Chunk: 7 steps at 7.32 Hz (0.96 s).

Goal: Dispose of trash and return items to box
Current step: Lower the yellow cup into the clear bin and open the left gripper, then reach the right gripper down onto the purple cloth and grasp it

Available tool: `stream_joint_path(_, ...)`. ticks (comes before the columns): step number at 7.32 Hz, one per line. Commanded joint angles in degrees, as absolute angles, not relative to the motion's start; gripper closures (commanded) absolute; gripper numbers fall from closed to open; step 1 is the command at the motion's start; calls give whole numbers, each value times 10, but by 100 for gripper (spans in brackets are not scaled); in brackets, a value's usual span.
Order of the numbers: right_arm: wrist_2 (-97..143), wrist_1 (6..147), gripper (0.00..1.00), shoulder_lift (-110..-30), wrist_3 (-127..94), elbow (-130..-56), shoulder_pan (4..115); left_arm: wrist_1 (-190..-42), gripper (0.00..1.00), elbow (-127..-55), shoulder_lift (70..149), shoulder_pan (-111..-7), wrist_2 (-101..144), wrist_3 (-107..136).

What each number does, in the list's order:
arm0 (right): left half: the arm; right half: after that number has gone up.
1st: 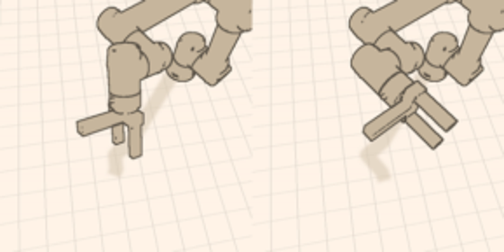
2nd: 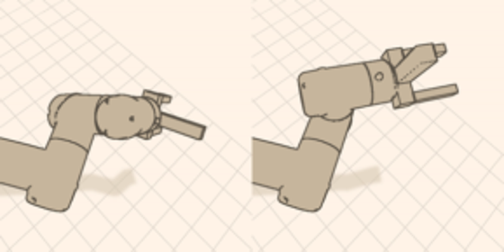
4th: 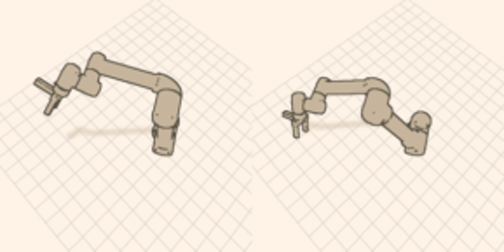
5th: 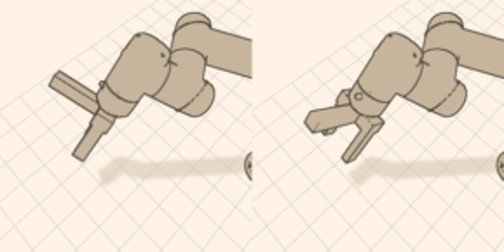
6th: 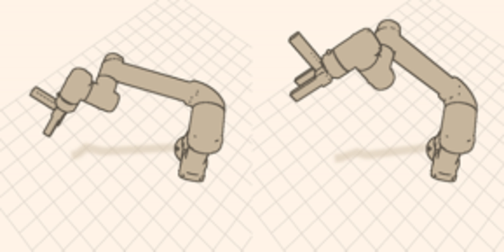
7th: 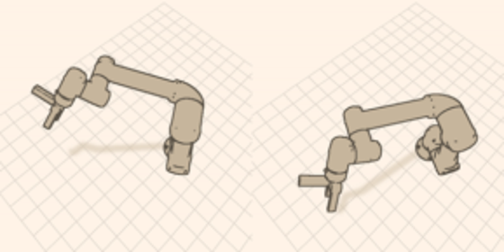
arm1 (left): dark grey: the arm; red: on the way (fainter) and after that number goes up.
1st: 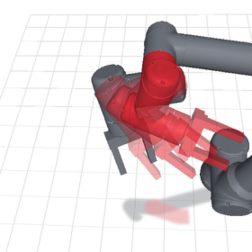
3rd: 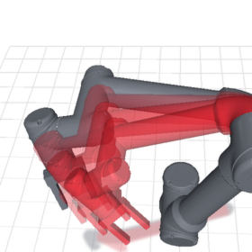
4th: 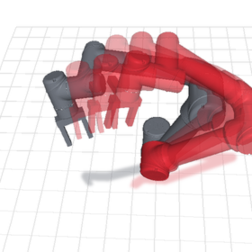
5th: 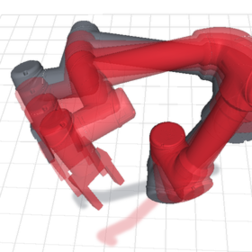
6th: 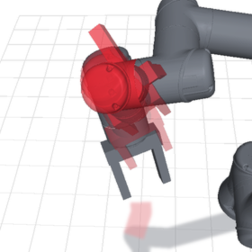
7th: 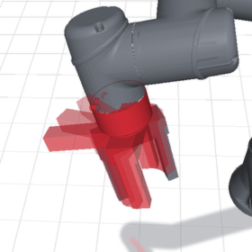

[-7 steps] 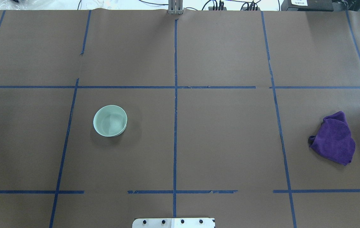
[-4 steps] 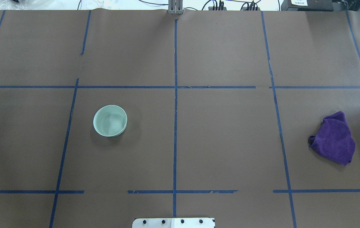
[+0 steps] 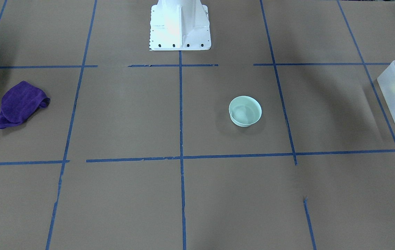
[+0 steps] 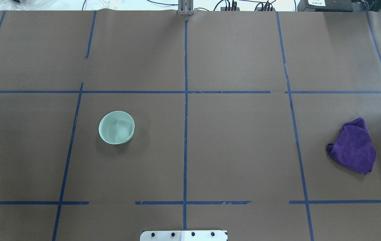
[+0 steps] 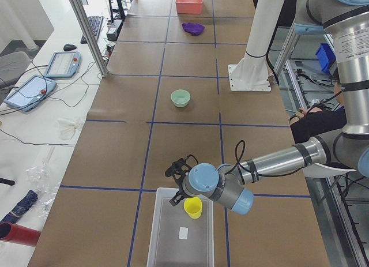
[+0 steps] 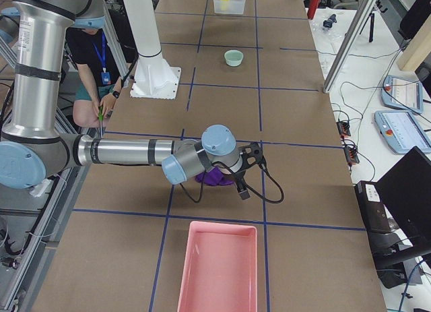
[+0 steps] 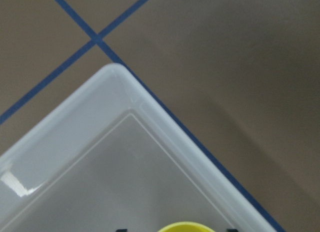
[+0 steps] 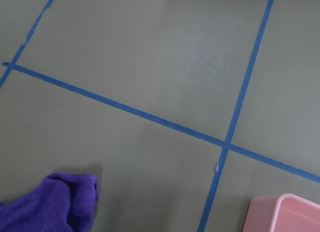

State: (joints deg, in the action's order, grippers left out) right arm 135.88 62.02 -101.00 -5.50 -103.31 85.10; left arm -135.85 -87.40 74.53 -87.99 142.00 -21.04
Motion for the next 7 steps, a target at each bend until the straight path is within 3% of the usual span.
stream_joint_path(1, 1350, 621, 0, -1011, -153, -1101, 777, -1276, 0, -923, 788, -884, 1419, -187)
stream_joint_path(4, 1197, 587, 0, -1058, -314, -1156, 581, -1270, 0, -952, 793, -887, 1419, -187)
stream_joint_path(5, 1160, 526, 0, -1110, -318, -1147, 540, -1270, 0, -955, 793, -886, 1419, -186)
stream_joint_path(7, 1160, 446, 2, -1088, -318, -1074, 530, -1270, 0, -963, 793, -887, 1419, -186)
